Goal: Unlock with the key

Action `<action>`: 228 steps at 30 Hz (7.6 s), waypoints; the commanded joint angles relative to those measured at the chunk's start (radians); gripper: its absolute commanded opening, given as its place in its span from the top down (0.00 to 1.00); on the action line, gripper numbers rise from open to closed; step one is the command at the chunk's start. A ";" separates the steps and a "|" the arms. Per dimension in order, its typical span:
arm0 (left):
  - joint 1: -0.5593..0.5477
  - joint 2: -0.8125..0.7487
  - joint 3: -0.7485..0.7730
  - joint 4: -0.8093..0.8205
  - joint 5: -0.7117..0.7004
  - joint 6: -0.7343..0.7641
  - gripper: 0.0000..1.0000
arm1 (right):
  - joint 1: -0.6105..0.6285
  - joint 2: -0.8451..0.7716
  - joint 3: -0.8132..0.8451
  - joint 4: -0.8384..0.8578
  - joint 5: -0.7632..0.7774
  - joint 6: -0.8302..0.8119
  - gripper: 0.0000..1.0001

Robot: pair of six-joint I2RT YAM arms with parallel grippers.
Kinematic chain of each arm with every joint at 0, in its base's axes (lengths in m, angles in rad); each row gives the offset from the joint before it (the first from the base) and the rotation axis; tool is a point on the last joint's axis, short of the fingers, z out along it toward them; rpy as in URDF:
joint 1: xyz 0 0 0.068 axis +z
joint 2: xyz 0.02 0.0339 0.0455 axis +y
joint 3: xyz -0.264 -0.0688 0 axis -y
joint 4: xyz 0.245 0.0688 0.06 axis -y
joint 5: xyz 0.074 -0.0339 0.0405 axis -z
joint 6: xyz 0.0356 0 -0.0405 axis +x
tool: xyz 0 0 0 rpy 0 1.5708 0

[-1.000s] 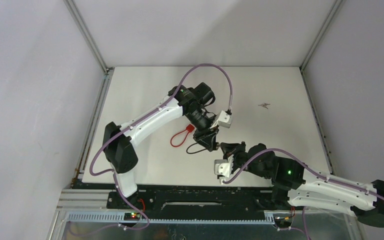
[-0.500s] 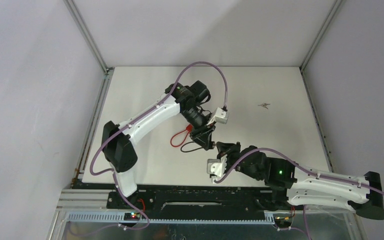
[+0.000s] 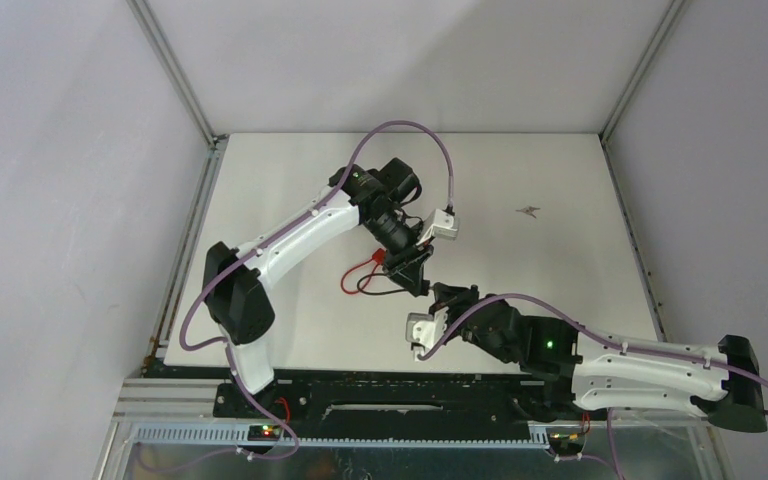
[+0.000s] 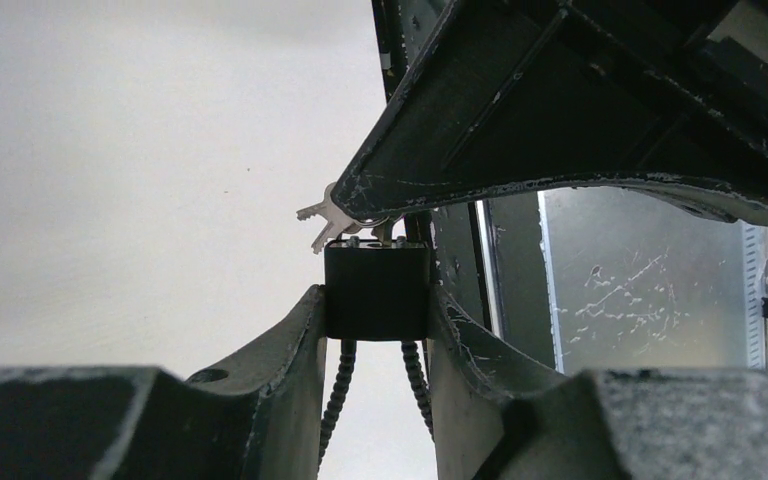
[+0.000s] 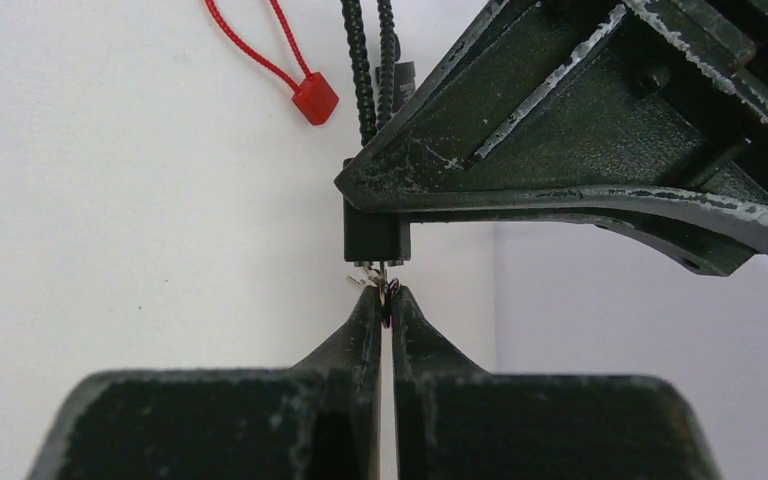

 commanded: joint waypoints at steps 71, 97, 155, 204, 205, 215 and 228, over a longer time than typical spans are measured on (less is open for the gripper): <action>-0.017 0.056 0.009 0.269 0.302 -0.036 1.00 | -0.333 -0.264 0.176 -0.364 -0.567 0.096 0.49; -0.019 0.011 -0.029 0.297 0.294 -0.050 1.00 | -0.523 -0.235 0.205 -0.394 -0.709 0.142 0.69; -0.054 -0.169 -0.207 0.551 0.029 -0.148 1.00 | -0.832 0.154 0.413 -0.368 -1.083 0.656 1.00; -0.007 -0.117 -0.210 0.598 0.372 -0.322 1.00 | -0.519 -0.119 0.389 -0.557 -0.745 0.066 0.87; -0.007 -0.117 -0.210 0.599 0.373 -0.323 1.00 | -0.515 -0.120 0.382 -0.552 -0.736 0.063 0.87; -0.007 -0.105 -0.204 0.616 0.425 -0.353 1.00 | -0.464 -0.121 0.359 -0.522 -0.683 0.037 1.00; -0.008 -0.142 -0.327 1.048 0.510 -0.724 1.00 | -0.388 -0.124 0.307 -0.431 -0.687 0.053 1.00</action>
